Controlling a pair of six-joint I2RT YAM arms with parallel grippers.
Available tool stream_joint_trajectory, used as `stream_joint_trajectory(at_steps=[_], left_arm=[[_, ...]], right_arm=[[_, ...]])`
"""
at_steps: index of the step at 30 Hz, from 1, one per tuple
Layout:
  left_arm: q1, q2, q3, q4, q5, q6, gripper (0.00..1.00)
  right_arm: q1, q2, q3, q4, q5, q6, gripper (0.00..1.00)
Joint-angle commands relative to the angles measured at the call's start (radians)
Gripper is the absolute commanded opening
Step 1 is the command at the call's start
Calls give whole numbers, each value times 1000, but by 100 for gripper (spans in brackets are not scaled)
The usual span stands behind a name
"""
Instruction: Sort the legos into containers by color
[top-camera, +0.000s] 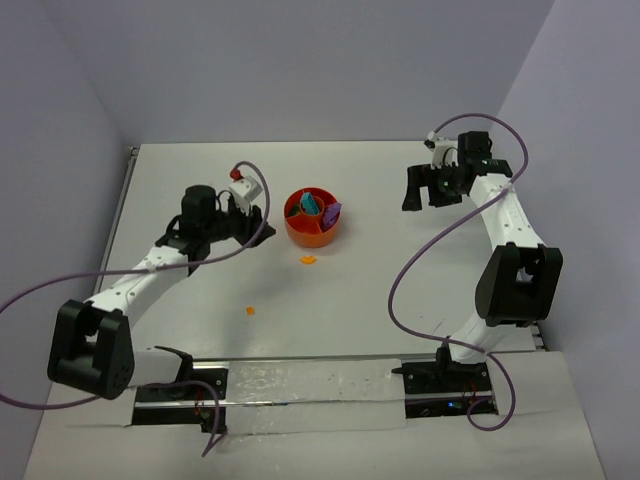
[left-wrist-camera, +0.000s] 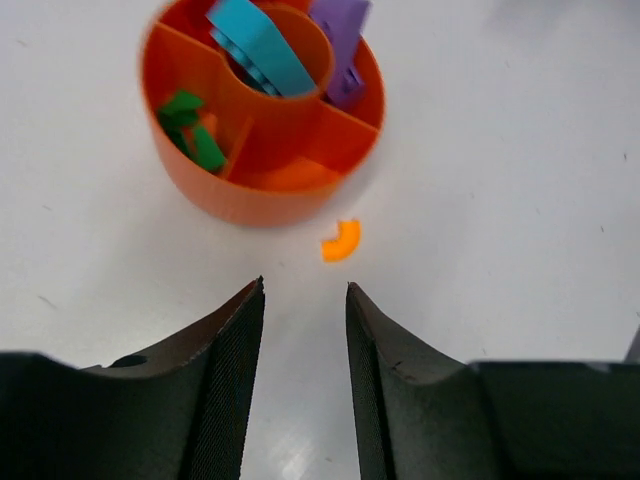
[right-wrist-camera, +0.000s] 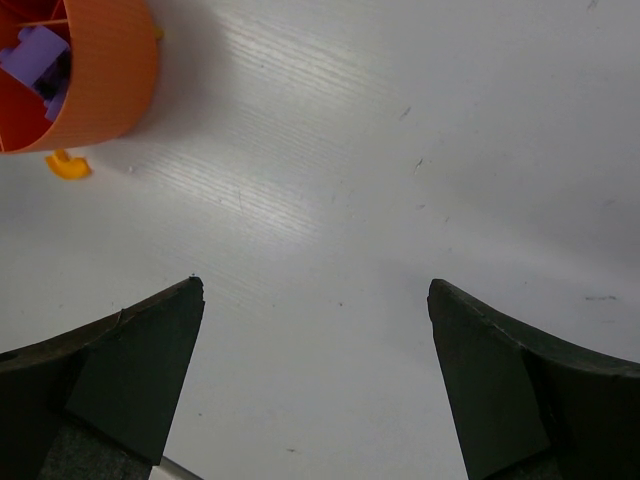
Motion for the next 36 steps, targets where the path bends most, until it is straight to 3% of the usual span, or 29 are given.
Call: stream_joint_trajectory(at_steps=[1,4,6,12,17,19,21,24,36], left_arm=[[-86,-81,-178,233,-96,-9,45],[-203,-116,-306,381,-163,31,44],[-250,-97,-308,377,-174,61,45],[-274,-51,-302,398,-17,231,46],[-256,-2,-203,52,222,719,46],[-243,37,-129,-110,270,959,46],[-240,108,-44,-313,295,1091,47],[-238,223,89,-468,271,1178,48],[-243,383,235,-484,117,1205,52]], right_arm=[[-6,-70,-29,11,-6,-9,100],[-6,-84,-42,-2,-4,-19,100],[-6,-93,-49,-8,-2,-23,100],[-6,-138,-93,-12,10,-36,100],[-8,-183,-125,-5,10,-40,100],[-8,-194,-134,3,7,-40,100],[-8,-198,-138,6,7,-37,100],[-8,-212,-140,10,8,-39,100],[-11,-255,-178,11,16,-57,100]])
